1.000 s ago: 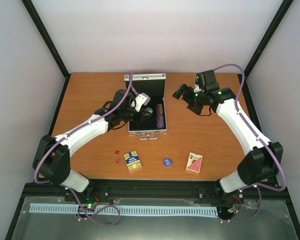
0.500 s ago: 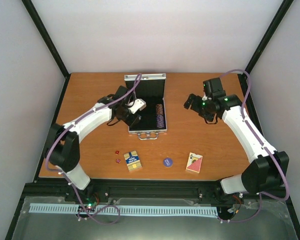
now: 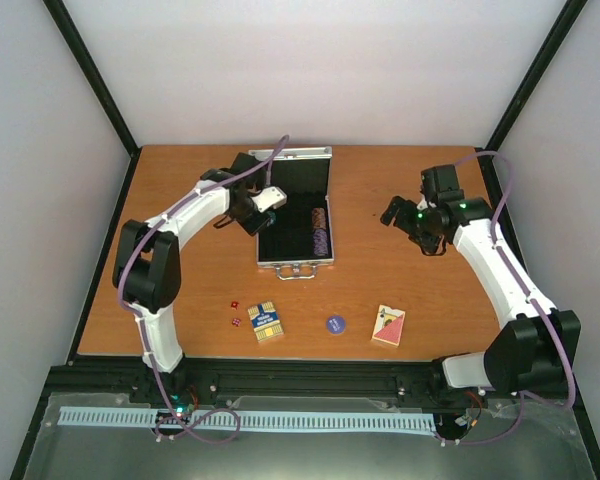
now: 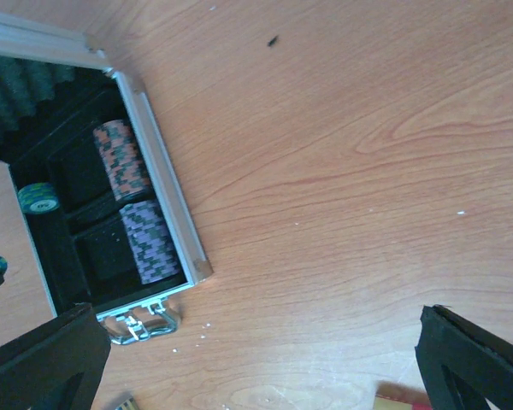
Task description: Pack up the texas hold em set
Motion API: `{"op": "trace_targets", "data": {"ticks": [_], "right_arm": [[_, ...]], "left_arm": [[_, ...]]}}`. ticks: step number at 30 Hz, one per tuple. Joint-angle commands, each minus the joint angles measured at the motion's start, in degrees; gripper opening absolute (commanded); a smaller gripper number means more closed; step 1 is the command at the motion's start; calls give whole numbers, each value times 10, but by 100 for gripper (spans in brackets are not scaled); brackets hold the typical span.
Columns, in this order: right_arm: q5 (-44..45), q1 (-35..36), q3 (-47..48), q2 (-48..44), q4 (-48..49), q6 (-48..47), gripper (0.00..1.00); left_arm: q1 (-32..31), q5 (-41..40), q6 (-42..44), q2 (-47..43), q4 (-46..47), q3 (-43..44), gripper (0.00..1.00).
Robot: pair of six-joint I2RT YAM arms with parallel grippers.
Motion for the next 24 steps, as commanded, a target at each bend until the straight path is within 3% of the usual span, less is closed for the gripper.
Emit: {"op": "trace_targets", "data": {"ticks": [1,9,15,24], "right_arm": [[-16,-26,-16,-15,5,-12,100],[-37,-49,-36,-11,19,-14,100],[-46,-55,-53,-18,36,-11,100],[-63,-64,-89,-29,54,-6,100]], "left_arm": [[3,-50,42,1,16,8,1],[-2,-71,82,-28,78,-52,1],[-13,-42,128,-69,125,-112,1],[-14,-15,181,-9,70,-40,1]]}}
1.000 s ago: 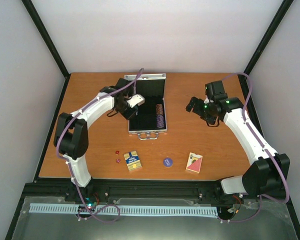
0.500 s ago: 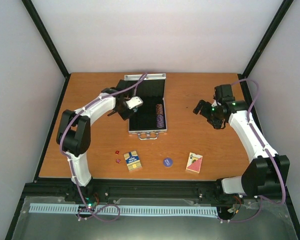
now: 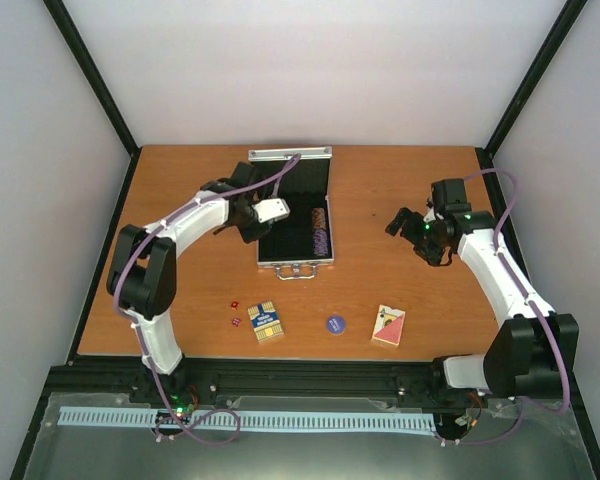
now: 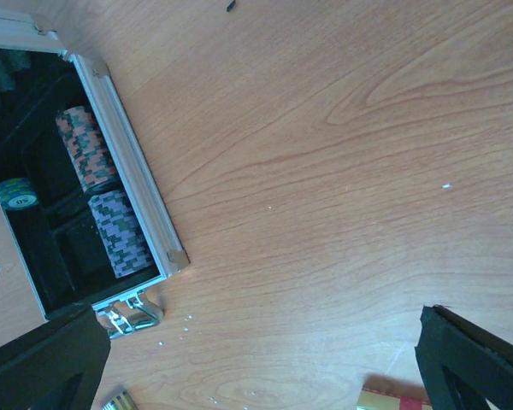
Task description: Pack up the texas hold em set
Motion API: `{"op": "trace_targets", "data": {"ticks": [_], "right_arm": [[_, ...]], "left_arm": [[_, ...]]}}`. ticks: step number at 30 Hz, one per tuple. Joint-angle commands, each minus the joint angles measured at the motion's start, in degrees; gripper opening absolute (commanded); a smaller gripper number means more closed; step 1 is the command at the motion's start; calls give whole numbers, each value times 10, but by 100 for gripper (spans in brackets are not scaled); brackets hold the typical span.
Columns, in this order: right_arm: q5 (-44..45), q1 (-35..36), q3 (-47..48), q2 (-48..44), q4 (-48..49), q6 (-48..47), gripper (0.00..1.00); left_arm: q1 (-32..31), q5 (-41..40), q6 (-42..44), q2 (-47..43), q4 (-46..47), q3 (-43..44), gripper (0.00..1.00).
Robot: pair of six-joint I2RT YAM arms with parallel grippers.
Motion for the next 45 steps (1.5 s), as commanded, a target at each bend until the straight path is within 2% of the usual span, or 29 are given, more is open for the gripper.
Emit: {"op": "trace_targets", "data": {"ticks": [1,26,43,45], "right_arm": [[-9,-10,-7,-13,15,-1,100],[-24,-50,-19,0,15,-14,100],[-30,-65,-35,1,11,-21,100],[-31,-66,-35,1,10,-22,100]], "left_arm": [[-3,15,42,37,-11,53,1],[-14,-51,66,131,2,88,1],[-15,-127,82,161,60,96,1],[-15,-134,82,165,62,94,4]]}}
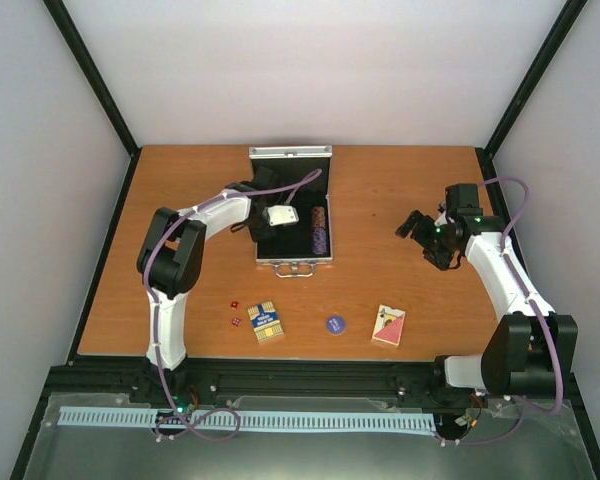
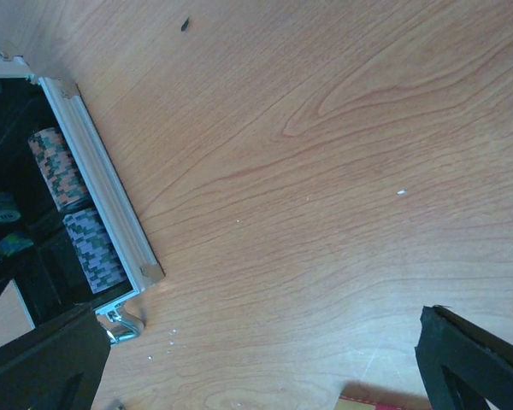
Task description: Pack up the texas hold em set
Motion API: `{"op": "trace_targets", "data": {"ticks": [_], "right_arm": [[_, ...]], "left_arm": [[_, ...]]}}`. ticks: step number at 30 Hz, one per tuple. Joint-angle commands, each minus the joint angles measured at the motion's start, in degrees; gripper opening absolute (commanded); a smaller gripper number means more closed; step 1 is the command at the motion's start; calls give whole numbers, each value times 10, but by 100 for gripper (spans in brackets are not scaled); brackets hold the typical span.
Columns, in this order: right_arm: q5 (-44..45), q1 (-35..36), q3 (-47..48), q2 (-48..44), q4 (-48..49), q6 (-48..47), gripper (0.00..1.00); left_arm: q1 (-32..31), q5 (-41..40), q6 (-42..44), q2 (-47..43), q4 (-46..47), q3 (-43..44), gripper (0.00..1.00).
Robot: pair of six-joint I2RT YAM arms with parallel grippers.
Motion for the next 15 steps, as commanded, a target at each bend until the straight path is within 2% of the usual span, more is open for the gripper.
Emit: {"op": "trace_targets", "data": {"ticks": [1,2,6,8,9,12,15], "right_arm": [[-4,-8,-6,-1,-1,-9,100],[-4,-9,-6,-1,-1,-10,100],[-5,-10,-8,-1,-1,-9,100],[-6,-11,-10,-1,0,-9,100],[-8,-11,-11,-1,1,-9,100],[-9,-11,-14,-1,1,-10,100],[-9,-12,-17,-2,3,-10,100]], "left_arm": [[2,-36,12,24,35,13,8],[2,-37,12,23,36,12,13],[2,-36,6,17,43,6,18],[2,-43,4,16,46,6,34],[2,-45,4,15,47,6,39],[2,-47,2,8,53,2,50],[2,-47,3,1,55,-2,55]]}}
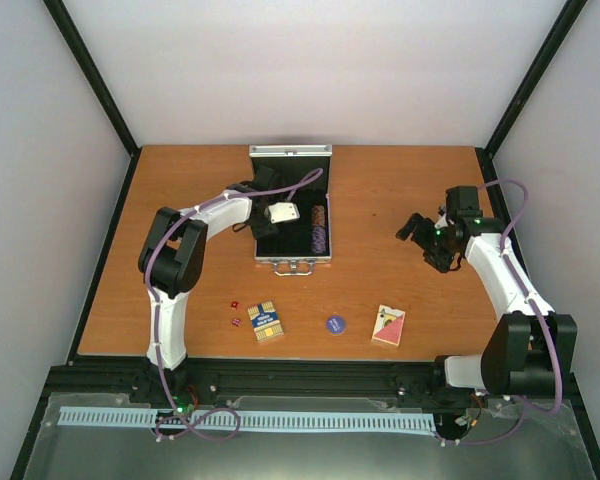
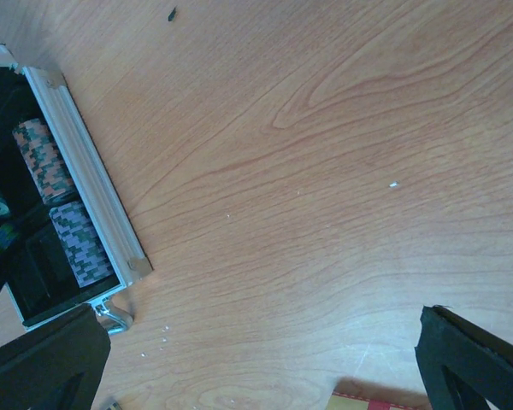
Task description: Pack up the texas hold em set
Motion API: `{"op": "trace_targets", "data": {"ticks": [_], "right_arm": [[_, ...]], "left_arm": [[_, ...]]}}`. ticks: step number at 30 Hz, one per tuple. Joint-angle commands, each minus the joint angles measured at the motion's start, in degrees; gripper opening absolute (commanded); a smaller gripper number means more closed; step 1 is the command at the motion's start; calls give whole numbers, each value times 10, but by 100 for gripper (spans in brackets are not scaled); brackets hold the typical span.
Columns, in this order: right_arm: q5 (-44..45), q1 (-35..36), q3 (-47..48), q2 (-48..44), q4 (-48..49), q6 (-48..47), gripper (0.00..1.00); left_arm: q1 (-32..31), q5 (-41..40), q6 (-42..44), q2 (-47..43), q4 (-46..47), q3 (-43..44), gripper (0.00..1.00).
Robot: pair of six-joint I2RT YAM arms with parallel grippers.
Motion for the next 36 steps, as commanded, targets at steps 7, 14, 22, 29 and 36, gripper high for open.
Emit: {"op": "trace_targets", "data": {"ticks": [7,14,22,29,36], "right_arm": [[-13,-7,-16,-1,8,-5,100],[-16,-7,-23,2,13,-6,100],[-19,-7,-24,5,15,-7,100],[-19,-7,-26,5,15,-9,100],[-23,-7,-28,8,17,-9,100]], "left_arm": [[4,-27,3,-20,11,-5,57],[4,-34,5,-34,11,-2,63],[4,-37,4,-38,17,0,76],[5,-44,-2,-35,21,12,77],[5,-43,-4,-26,15,36,77]]}}
